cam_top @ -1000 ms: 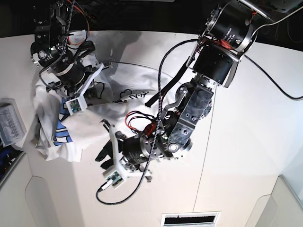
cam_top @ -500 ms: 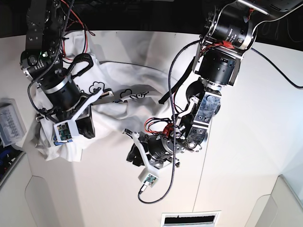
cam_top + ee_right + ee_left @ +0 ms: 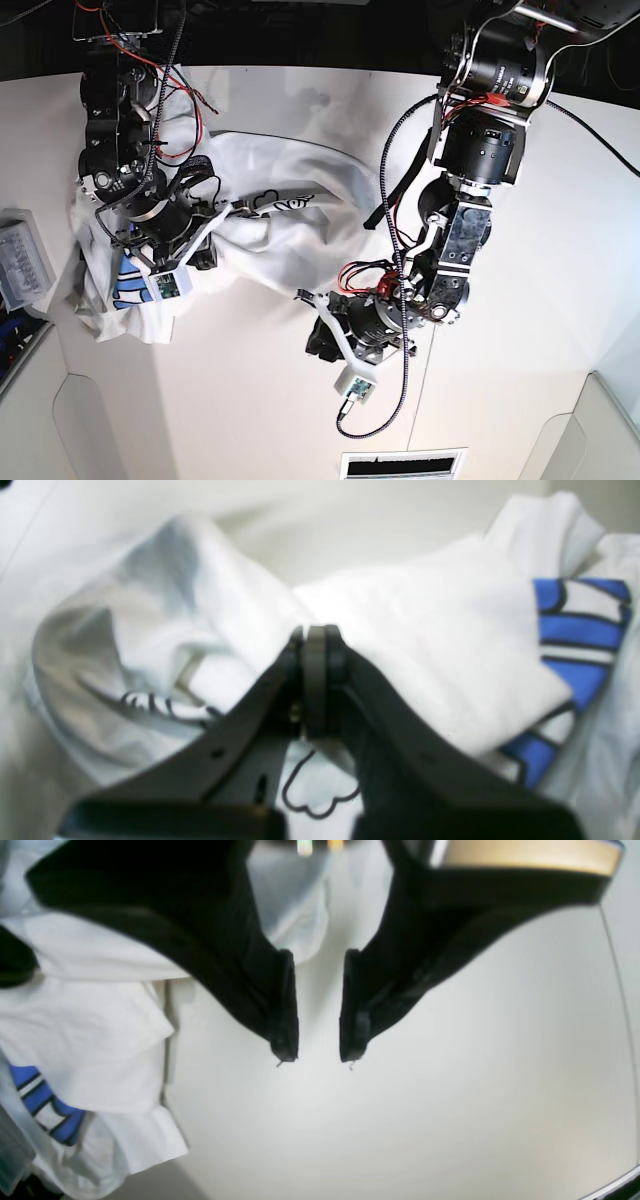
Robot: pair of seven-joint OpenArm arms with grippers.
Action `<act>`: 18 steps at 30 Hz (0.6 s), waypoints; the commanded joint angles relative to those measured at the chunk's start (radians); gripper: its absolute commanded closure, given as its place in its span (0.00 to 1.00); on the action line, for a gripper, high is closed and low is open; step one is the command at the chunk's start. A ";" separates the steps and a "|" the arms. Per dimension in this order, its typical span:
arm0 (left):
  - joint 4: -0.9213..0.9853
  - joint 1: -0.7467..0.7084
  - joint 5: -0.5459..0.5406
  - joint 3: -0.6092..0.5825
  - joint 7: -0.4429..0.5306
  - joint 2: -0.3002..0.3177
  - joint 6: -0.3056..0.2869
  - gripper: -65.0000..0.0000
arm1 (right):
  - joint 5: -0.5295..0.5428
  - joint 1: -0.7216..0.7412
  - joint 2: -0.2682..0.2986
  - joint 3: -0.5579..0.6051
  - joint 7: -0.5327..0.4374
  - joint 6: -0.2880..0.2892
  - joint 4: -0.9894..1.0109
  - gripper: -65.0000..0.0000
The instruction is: Layout the t-shirt on the table in an organized manner, then fold the t-shirt properly
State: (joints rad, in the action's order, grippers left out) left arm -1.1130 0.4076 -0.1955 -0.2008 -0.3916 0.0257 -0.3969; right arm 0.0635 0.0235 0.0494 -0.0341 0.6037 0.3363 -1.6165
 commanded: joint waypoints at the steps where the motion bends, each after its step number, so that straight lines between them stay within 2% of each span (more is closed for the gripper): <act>1: -0.016 0.027 -0.013 0.000 0.028 -0.007 -0.011 0.72 | 0.008 0.005 0.003 -0.001 -0.016 0.004 -0.015 1.00; 11: 0.017 0.027 -0.015 0.000 0.028 -0.009 -0.011 0.72 | 0.007 -0.054 0.003 -0.001 -0.016 0.004 -0.005 1.00; 14: 0.071 0.027 -0.040 -0.003 0.029 -0.009 -0.050 0.72 | 0.007 -0.054 0.003 -0.001 -0.016 0.004 0.009 1.00; 18: 0.126 0.027 -0.076 -0.003 0.054 -0.009 -0.056 0.72 | 0.007 -0.051 0.003 -0.001 -0.016 0.003 0.076 1.00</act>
State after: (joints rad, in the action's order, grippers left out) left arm -0.9710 0.4034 -0.2573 -0.2047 -0.3653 0.0189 -0.4492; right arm 0.0647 -0.0387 0.0498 -0.0341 0.6010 0.3363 -1.5261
